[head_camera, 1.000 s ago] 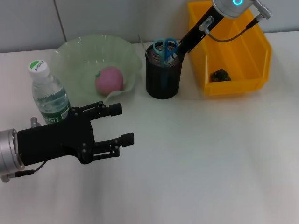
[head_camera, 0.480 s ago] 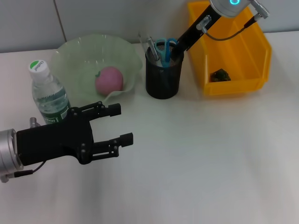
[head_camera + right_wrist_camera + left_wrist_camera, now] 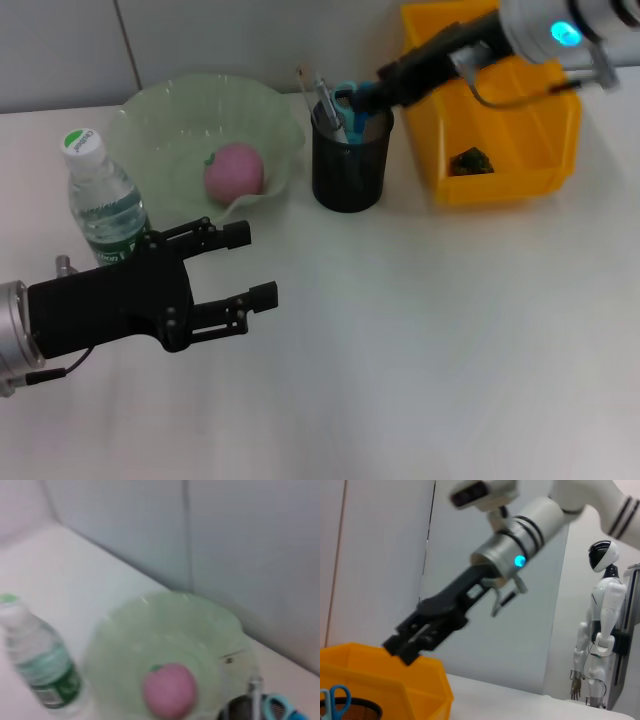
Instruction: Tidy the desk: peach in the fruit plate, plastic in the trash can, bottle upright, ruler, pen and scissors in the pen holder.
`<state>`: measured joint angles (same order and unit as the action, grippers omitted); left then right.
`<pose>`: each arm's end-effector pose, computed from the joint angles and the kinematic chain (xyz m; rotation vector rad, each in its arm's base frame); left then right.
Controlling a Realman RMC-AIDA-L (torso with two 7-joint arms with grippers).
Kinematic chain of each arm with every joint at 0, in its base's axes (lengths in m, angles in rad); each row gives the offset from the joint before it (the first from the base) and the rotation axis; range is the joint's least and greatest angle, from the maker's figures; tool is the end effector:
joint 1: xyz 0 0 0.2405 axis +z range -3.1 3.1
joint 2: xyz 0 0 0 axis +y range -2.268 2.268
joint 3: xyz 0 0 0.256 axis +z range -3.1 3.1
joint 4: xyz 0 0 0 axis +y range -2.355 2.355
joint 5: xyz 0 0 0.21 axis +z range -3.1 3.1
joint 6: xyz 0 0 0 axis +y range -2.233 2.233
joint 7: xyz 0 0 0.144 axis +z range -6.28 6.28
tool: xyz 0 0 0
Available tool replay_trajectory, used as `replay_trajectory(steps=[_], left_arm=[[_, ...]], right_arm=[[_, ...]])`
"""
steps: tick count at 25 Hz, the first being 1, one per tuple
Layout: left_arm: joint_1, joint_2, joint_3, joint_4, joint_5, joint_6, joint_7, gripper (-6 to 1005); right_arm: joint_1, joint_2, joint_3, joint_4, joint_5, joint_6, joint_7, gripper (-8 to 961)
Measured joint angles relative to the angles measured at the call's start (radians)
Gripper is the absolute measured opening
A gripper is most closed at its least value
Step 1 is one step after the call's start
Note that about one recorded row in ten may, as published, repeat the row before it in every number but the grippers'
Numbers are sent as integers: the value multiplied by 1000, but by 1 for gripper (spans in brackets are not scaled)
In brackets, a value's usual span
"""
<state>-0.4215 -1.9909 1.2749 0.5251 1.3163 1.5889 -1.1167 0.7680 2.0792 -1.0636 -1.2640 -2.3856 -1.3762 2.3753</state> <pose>-0.2431 0.2954 -0.0154 -2.7517 -0.3567 -1.0623 0.1196 0.4188 0.0422 -2.5587 0.7533 0.1228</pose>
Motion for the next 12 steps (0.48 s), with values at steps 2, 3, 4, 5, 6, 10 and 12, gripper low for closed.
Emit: replay_trajectory(steps=[2, 3, 4, 5, 6, 10, 12], left_arm=[[0, -1, 0, -4, 1, 0, 0, 785], [-1, -3, 0, -5, 2, 0, 0, 785], [-1, -6, 0, -6, 3, -1, 2, 785], [-1, -6, 0, -6, 3, -1, 2, 785], [0, -7, 0, -6, 3, -2, 2, 785], [-1, -8, 0, -20, 4, -6, 2, 784], [-1, -9, 1, -22, 4, -6, 2, 784]], right_arm=[[-101, 1, -5, -37, 165, 1, -90, 565], [-152, 2, -10, -40, 247, -4, -144, 569], [-197, 1, -14, -34, 326, -8, -201, 572], [-240, 1, -20, -17, 403, -16, -260, 576], [-273, 0, -24, 7, 464, -26, -318, 579], [-356, -4, -11, 205, 637, -82, -577, 594], [-363, -9, 12, 339, 679, -117, -689, 601]])
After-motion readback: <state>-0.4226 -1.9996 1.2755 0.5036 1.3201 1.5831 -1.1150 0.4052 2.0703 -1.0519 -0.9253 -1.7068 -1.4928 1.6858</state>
